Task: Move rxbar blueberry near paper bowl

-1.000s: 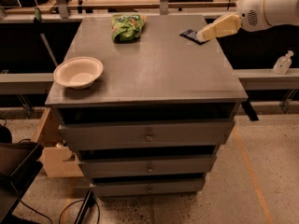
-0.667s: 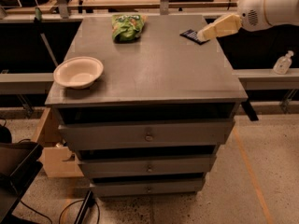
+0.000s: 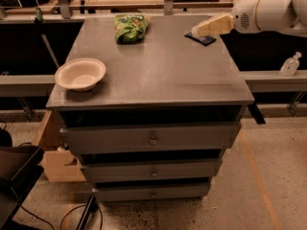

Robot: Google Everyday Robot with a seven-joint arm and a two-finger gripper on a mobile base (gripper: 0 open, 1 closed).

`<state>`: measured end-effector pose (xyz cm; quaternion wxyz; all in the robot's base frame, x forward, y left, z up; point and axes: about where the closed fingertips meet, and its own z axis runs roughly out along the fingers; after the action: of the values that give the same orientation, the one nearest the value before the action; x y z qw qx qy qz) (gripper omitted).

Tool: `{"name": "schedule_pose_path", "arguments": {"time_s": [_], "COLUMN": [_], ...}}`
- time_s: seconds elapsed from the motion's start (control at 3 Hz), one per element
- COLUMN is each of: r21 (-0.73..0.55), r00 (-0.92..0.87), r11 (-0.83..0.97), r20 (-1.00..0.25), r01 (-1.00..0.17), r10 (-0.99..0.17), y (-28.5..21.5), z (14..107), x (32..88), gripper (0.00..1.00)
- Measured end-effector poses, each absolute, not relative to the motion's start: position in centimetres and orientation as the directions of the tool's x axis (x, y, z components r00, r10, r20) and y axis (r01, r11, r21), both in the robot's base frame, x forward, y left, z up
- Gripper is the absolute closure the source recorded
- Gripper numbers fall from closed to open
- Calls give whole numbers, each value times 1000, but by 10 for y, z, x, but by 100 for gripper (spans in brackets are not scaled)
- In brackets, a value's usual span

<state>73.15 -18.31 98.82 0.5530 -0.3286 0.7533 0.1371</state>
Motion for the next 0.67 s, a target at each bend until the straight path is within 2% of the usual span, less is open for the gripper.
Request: {"name": "schedule_pose_path", "arguments": {"time_s": [0.67], "r21": [-134], "r00": [-176], "r11": [795], "r20": [-941], "r01": [-591], "r10": [-290], "y": [-219], "z": [949], "x": [821], "gripper": [0]}}
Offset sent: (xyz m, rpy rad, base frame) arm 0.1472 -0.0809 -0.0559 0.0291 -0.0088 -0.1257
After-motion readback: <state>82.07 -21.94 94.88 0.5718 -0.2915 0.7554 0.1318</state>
